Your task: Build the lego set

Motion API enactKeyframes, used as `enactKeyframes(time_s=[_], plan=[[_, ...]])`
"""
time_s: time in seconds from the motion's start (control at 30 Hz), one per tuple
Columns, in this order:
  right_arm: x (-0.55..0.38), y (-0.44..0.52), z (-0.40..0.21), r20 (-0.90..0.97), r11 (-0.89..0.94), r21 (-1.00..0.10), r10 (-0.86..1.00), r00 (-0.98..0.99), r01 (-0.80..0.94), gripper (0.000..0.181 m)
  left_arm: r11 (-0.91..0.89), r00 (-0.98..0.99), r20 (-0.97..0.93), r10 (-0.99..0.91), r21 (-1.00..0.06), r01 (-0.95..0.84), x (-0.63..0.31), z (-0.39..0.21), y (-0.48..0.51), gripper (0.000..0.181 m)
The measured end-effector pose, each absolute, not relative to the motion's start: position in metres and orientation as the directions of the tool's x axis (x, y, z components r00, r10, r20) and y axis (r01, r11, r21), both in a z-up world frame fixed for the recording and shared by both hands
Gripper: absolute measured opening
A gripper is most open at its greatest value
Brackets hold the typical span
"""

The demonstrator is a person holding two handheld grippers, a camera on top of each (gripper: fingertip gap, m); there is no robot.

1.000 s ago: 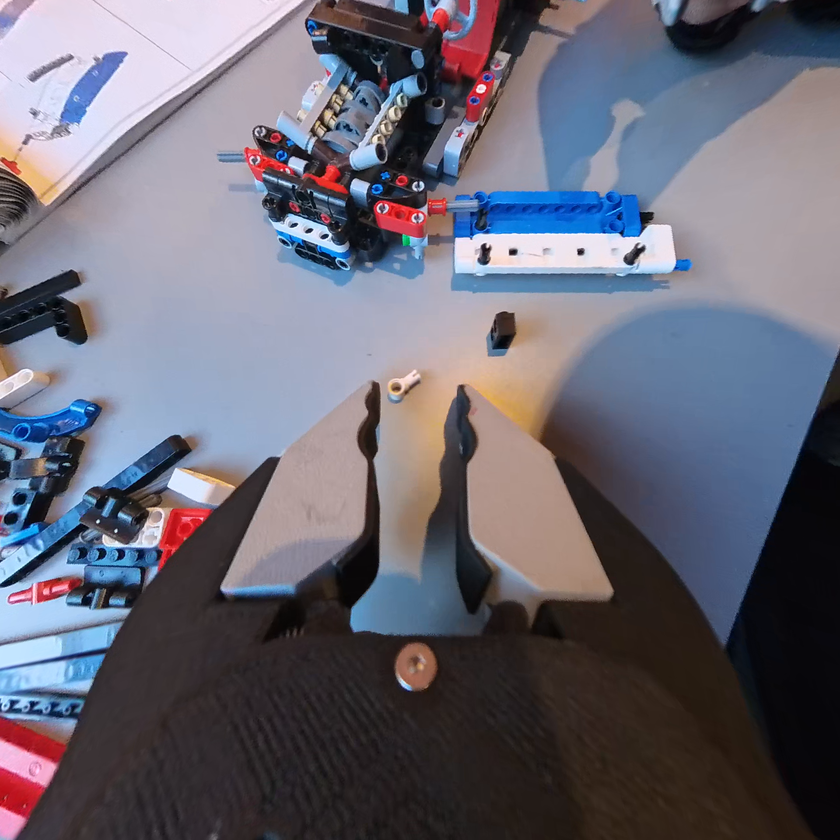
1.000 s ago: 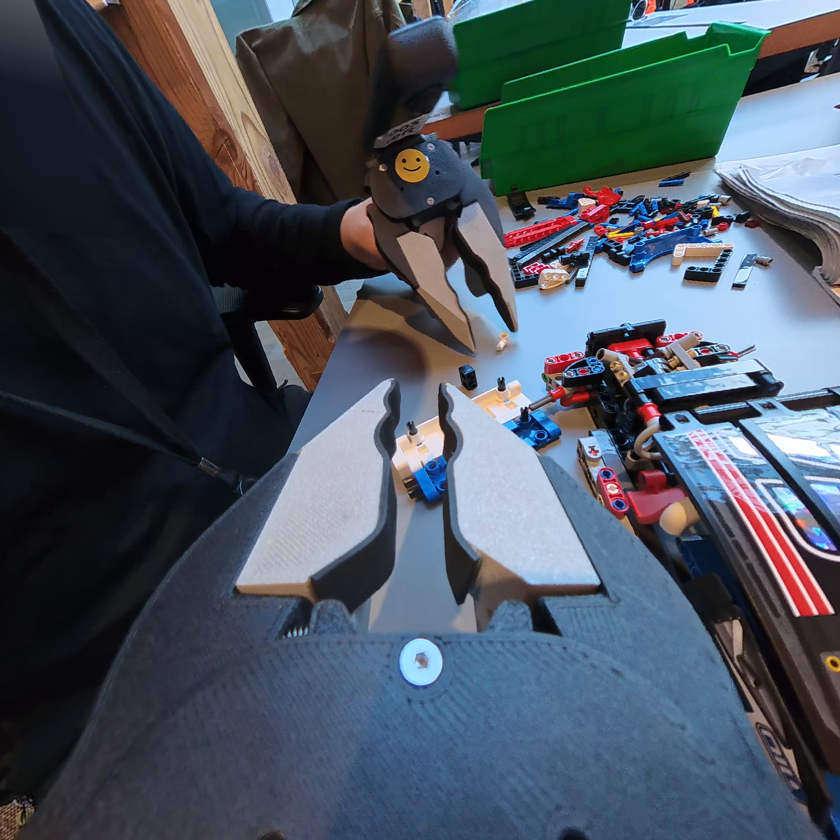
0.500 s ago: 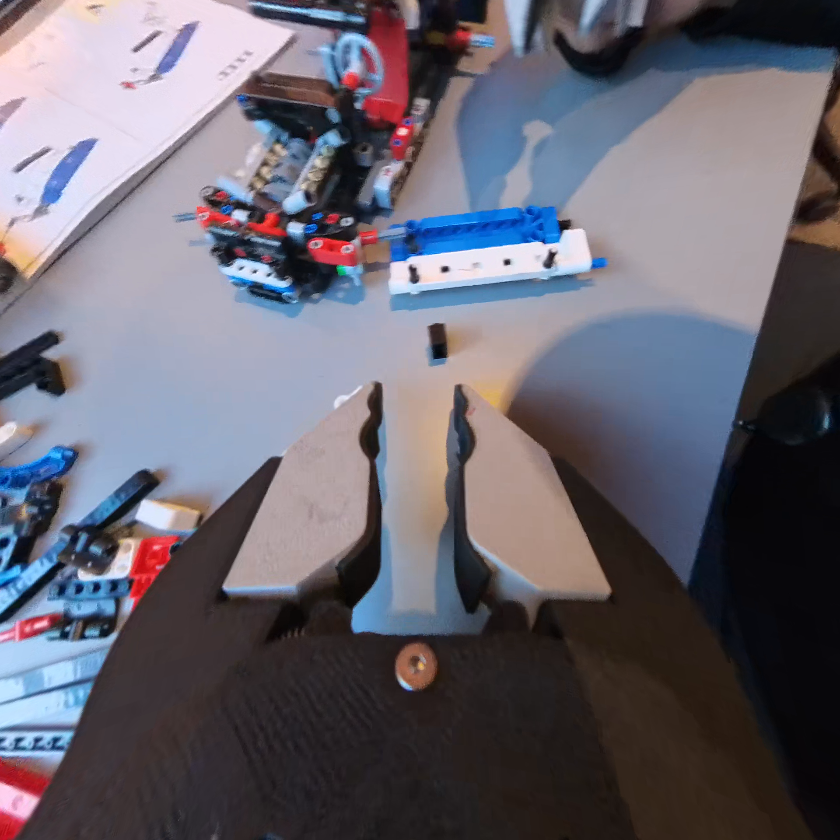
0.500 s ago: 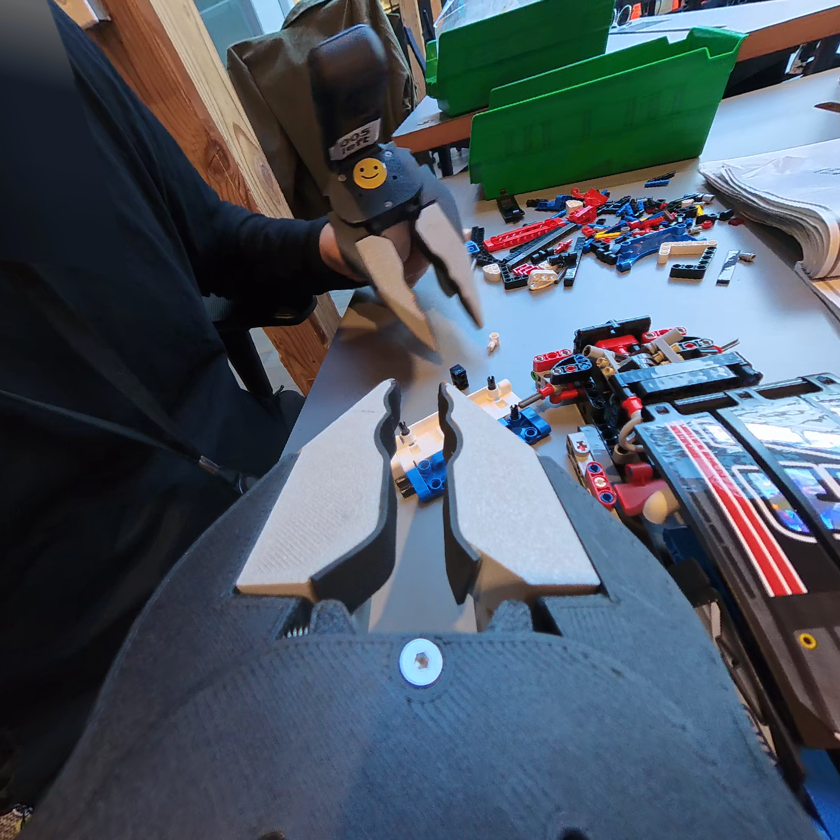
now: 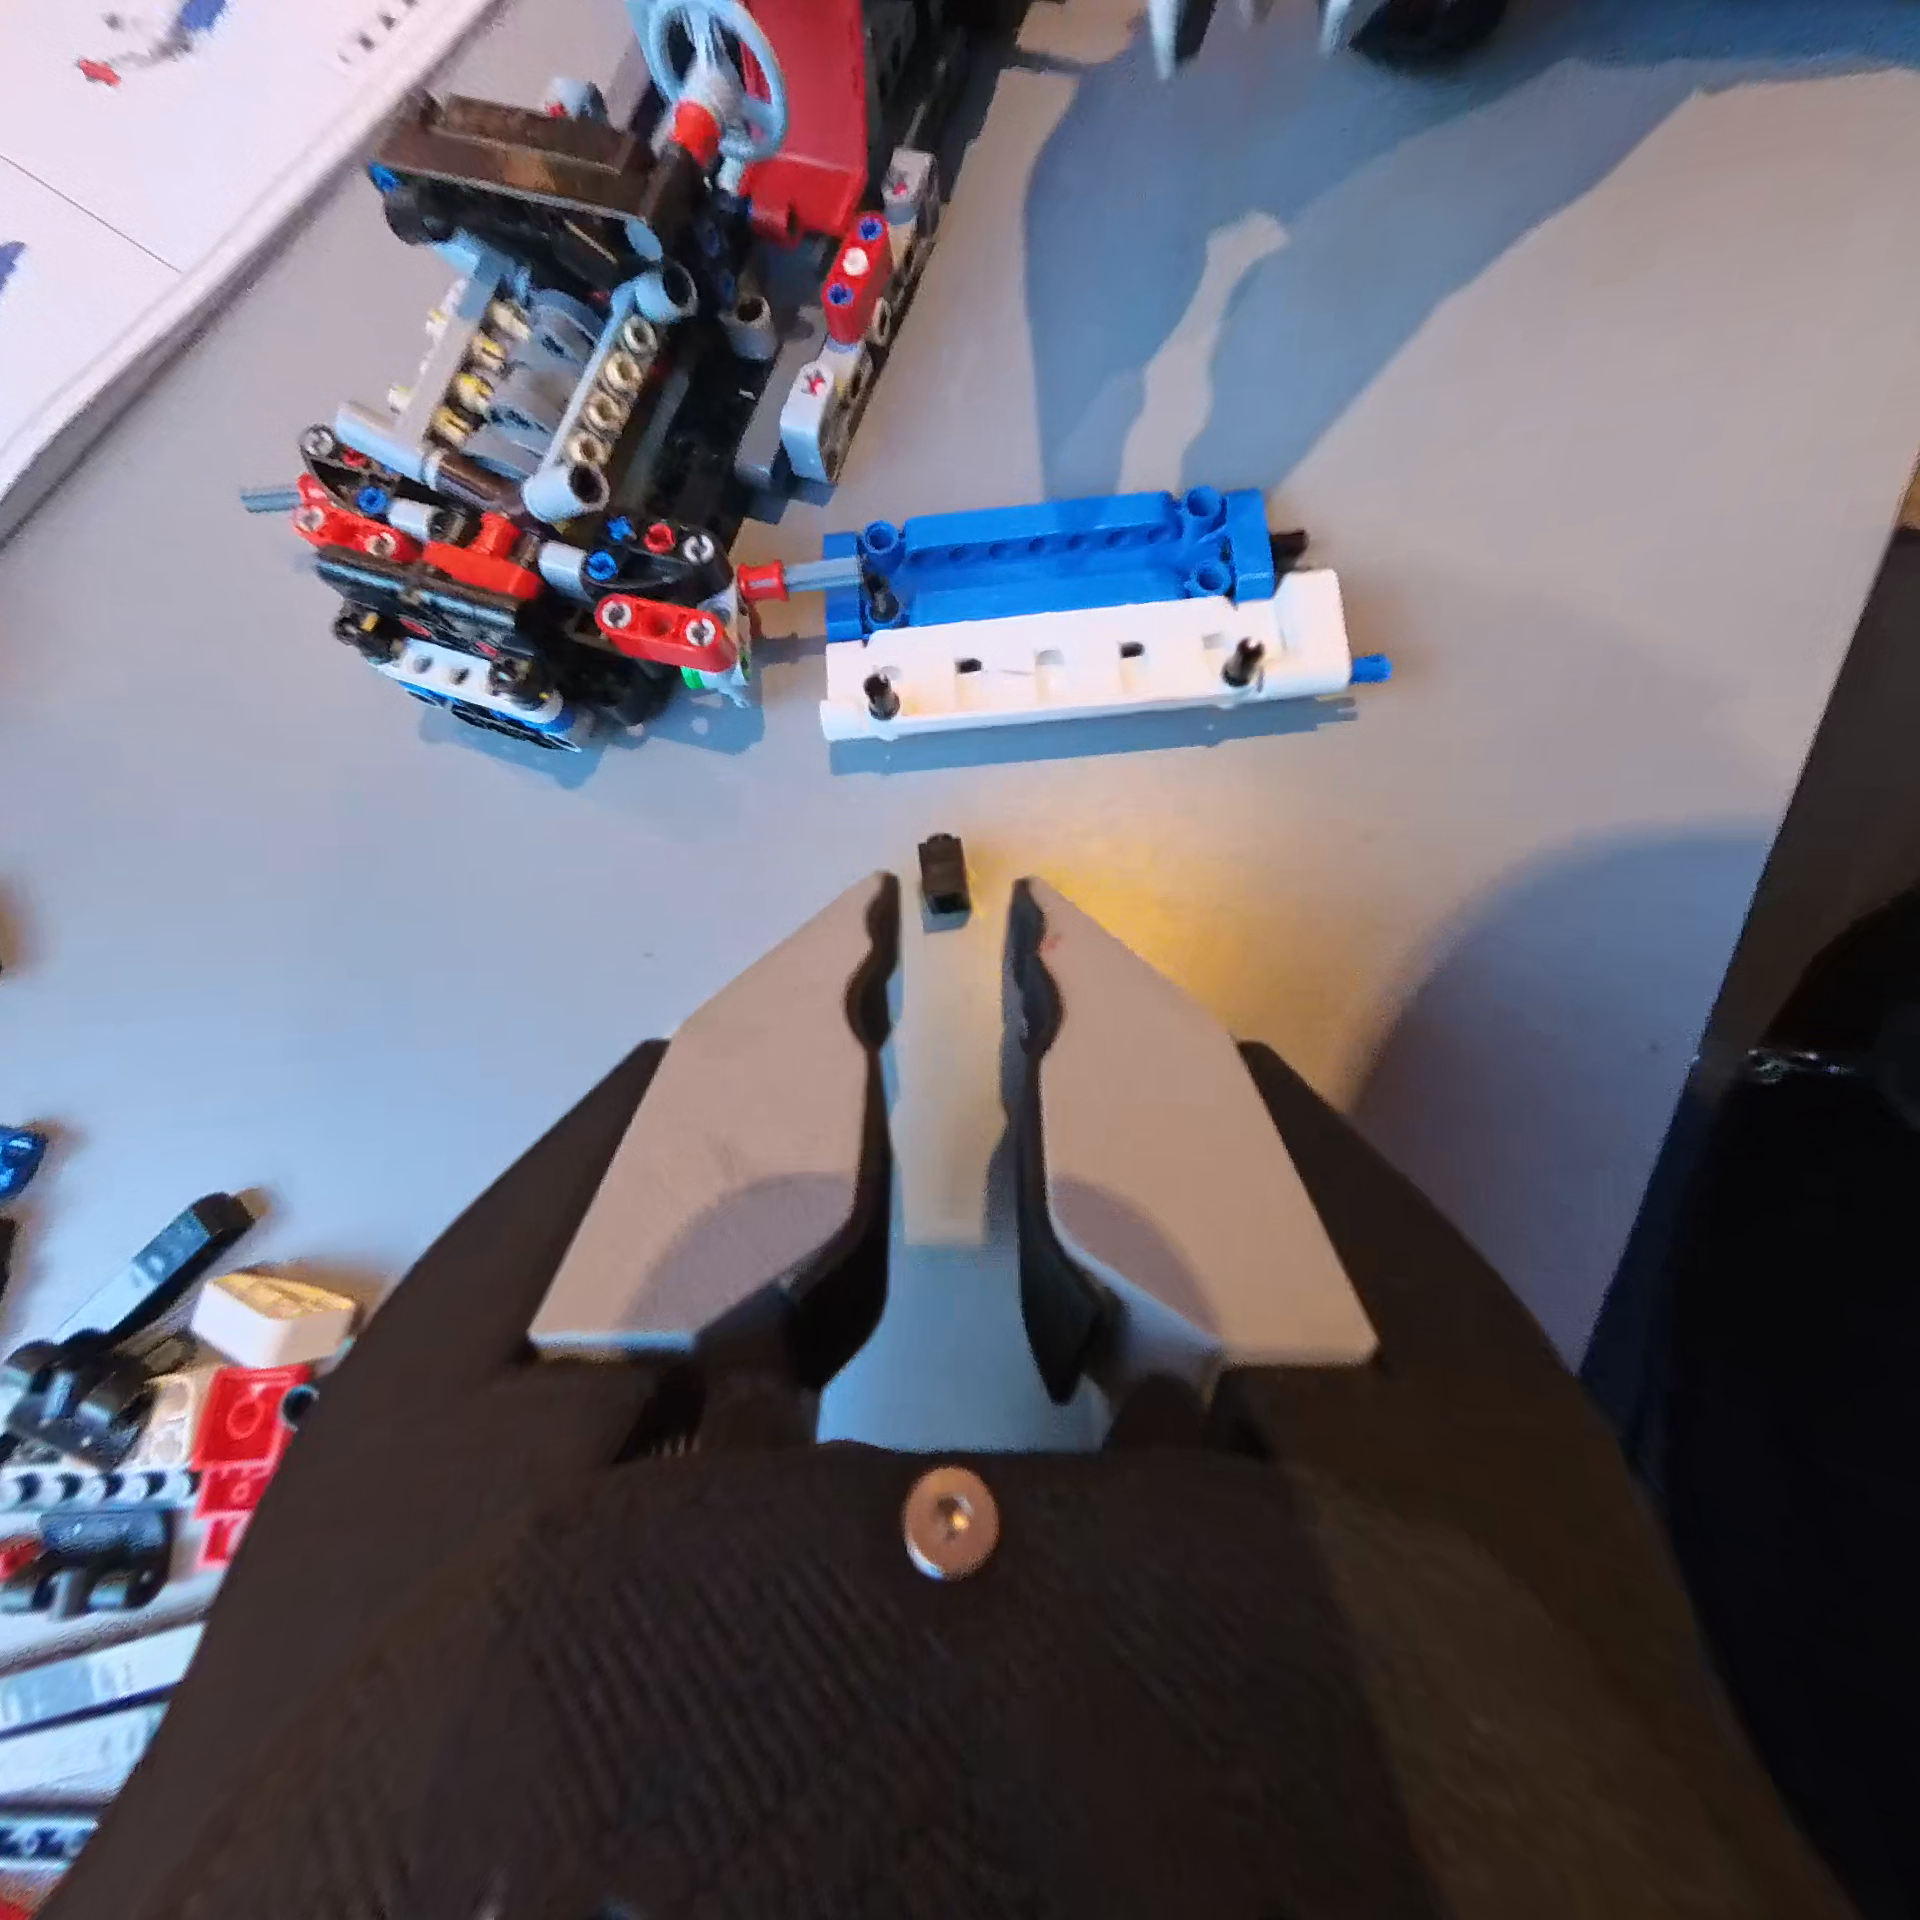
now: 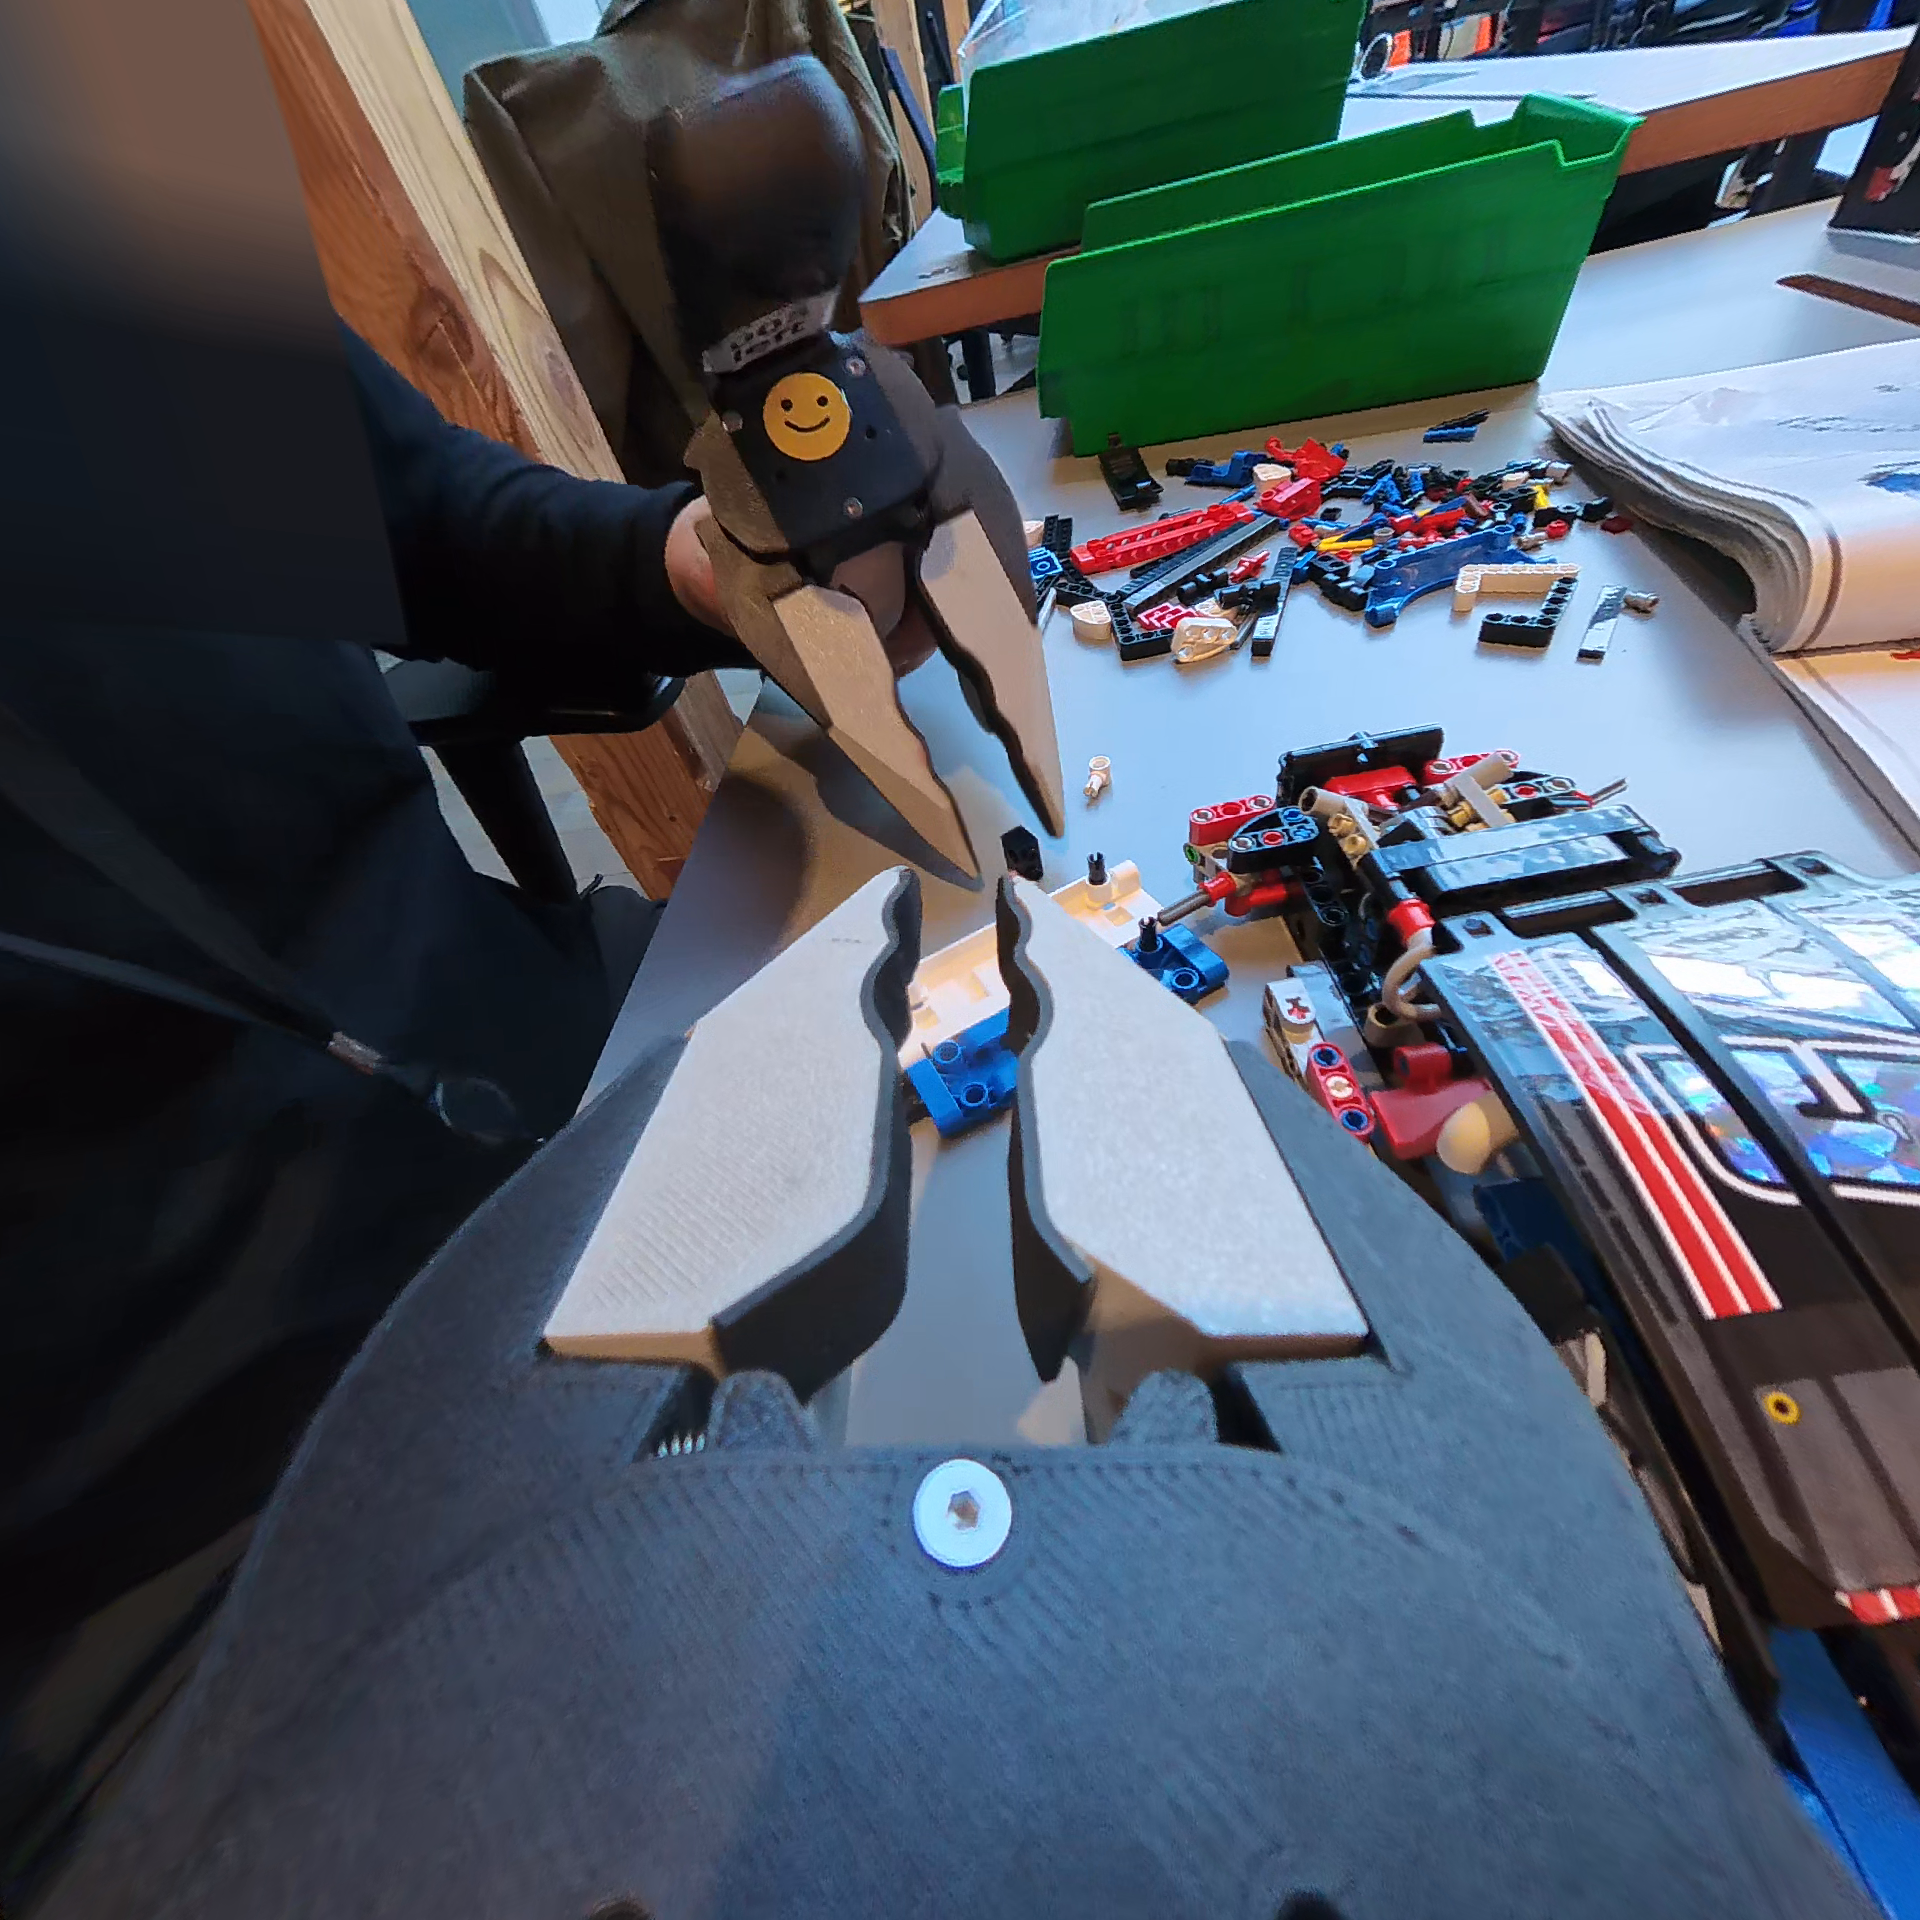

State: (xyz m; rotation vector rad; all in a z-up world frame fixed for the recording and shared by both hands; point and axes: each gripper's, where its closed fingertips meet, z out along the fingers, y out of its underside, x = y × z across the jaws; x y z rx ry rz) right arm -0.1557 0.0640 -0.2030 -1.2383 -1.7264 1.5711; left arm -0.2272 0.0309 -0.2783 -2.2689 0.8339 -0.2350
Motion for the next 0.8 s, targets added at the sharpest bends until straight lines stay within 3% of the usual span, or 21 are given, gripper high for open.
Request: enactKeyframes(time_s=[0.07, 0.67, 0.8], plan=[[-0.155, 0.065, -0.202, -0.207, -0.077, -0.955, 0.863, -0.462, 0.285, 0.012, -0.55, 0.77, -0.056, -0.636, -0.667, -0.503, -0.224, -0.28, 0.03, 0.006], [-0.157, 0.058, -0.202, -0.205, -0.066, -0.955, 0.852, -0.482, 0.29, 0.011, -0.545, 0.78, 0.014, -0.626, -0.723, -0.424, -0.216, -0.28, 0.029, 0.006], [-0.159, 0.056, -0.204, -0.183, -0.04, -0.955, 0.862, -0.473, 0.295, 0.012, -0.551, 0.788, 0.189, -0.586, -0.806, -0.217, -0.208, -0.255, 0.038, 0.005]])
